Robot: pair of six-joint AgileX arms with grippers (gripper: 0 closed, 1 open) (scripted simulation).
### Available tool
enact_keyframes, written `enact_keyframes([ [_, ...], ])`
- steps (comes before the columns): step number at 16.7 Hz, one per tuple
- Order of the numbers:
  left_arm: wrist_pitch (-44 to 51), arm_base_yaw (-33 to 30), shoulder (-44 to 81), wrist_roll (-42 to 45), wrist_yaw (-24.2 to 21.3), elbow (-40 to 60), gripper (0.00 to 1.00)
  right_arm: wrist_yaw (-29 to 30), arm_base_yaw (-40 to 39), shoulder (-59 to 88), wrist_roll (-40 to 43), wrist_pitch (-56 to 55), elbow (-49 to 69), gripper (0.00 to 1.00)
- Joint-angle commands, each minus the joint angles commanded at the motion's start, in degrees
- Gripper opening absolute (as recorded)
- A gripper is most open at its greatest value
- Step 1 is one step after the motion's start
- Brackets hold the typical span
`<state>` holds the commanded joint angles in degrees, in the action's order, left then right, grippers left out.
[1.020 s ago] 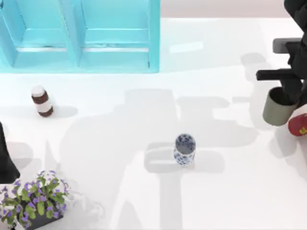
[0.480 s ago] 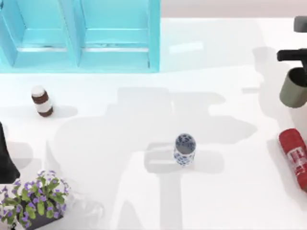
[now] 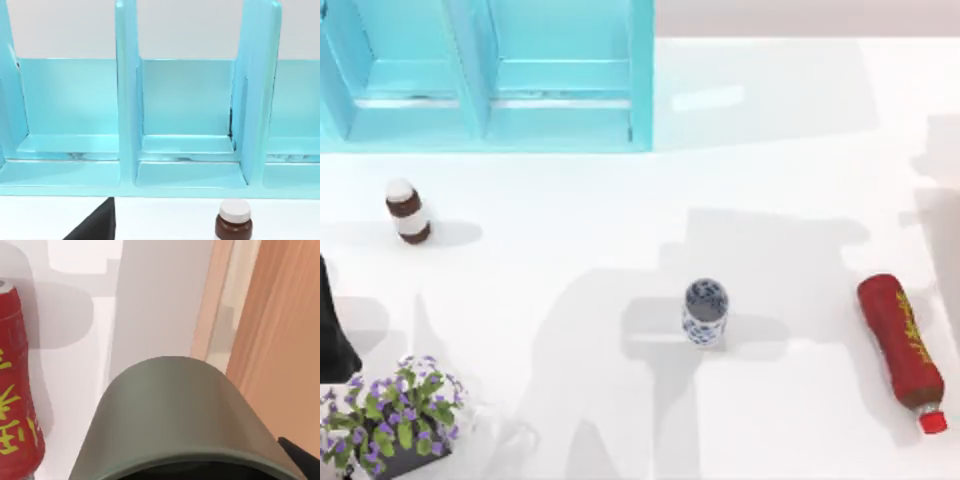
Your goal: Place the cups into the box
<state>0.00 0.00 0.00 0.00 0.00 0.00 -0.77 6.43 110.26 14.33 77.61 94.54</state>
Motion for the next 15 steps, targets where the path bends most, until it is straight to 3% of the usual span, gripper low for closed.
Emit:
enact_keyframes([
  [4, 0.0, 0.0, 0.0, 0.0, 0.0, 0.0, 1.00, -1.6, 17.3, -9.7, 16.1, -1.2, -7.0, 0.00],
  [8, 0.0, 0.0, 0.0, 0.0, 0.0, 0.0, 1.00, -0.9, 30.3, -19.8, 24.6, -1.9, -14.3, 0.00],
  [15, 0.0, 0.0, 0.0, 0.0, 0.0, 0.0, 1.00, 0.4, 33.8, -23.3, 25.4, -1.7, -17.5, 0.00],
])
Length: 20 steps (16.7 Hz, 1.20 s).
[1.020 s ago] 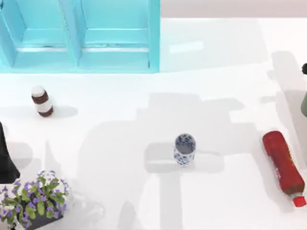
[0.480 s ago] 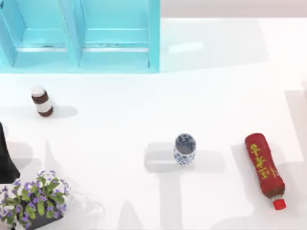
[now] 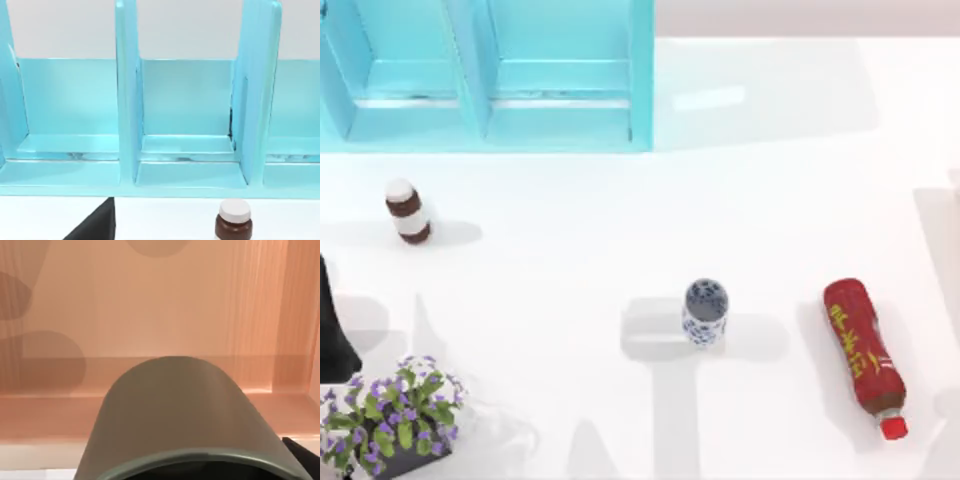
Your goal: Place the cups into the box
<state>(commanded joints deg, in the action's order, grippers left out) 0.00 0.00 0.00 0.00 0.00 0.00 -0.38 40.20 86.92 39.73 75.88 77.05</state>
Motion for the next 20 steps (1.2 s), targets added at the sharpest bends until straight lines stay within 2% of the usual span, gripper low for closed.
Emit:
enact_keyframes([
  [10, 0.0, 0.0, 0.0, 0.0, 0.0, 0.0, 1.00, 0.2, -1.3, 0.1, -1.6, -13.7, -13.5, 0.00],
  [15, 0.0, 0.0, 0.0, 0.0, 0.0, 0.0, 1.00, 0.2, -1.5, 0.1, -1.6, -14.7, -14.6, 0.00],
  [20, 0.0, 0.0, 0.0, 0.0, 0.0, 0.0, 1.00, 0.2, -1.5, 0.1, -1.6, -14.7, -14.6, 0.38],
])
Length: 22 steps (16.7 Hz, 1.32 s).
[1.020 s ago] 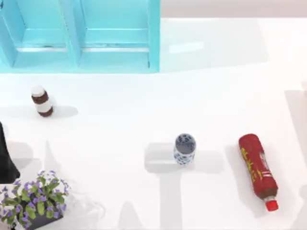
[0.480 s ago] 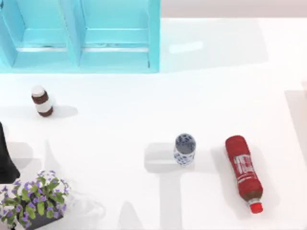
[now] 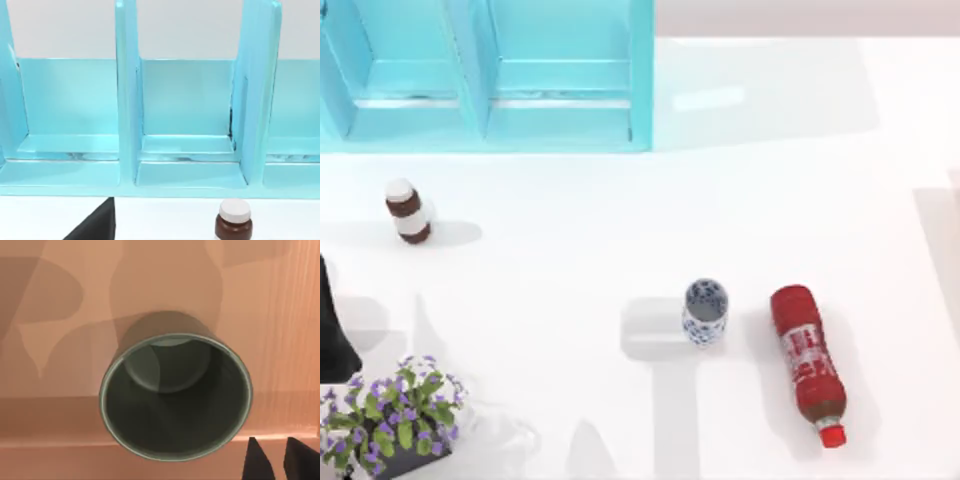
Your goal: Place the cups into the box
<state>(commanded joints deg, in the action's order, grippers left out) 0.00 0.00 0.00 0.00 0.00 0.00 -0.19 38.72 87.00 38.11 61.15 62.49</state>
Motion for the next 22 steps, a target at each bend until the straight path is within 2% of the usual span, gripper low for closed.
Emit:
enact_keyframes([
  [8, 0.0, 0.0, 0.0, 0.0, 0.0, 0.0, 1.00, 0.0, 0.0, 0.0, 0.0, 0.0, 0.0, 0.98],
  [18, 0.0, 0.0, 0.0, 0.0, 0.0, 0.0, 1.00, 0.0, 0.1, 0.0, 0.0, 0.2, 0.2, 1.00],
  [22, 0.0, 0.0, 0.0, 0.0, 0.0, 0.0, 1.00, -0.1, 0.4, 0.8, 0.4, 5.8, 5.6, 1.00],
])
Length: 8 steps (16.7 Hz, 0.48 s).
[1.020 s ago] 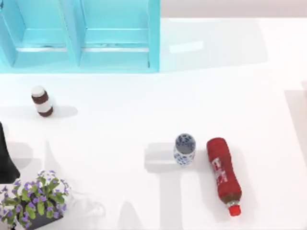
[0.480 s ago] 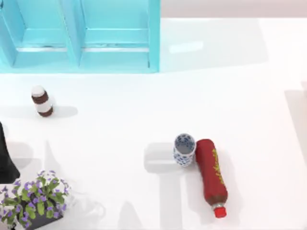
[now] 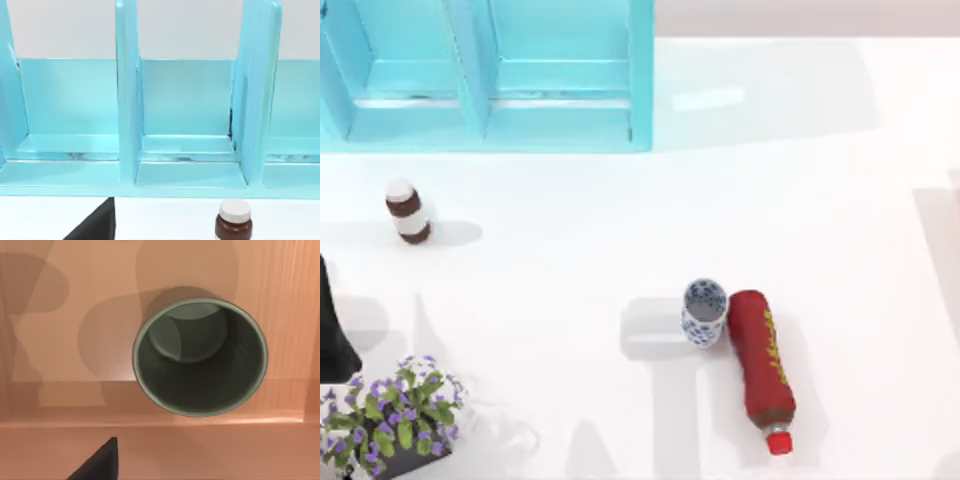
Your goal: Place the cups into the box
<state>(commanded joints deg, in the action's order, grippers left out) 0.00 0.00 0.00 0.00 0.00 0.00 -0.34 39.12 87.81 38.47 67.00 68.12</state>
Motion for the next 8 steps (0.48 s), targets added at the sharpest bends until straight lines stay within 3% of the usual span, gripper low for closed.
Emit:
enact_keyframes([
  [8, 0.0, 0.0, 0.0, 0.0, 0.0, 0.0, 1.00, 0.1, 0.0, -0.4, 0.0, 16.1, 16.5, 1.00],
])
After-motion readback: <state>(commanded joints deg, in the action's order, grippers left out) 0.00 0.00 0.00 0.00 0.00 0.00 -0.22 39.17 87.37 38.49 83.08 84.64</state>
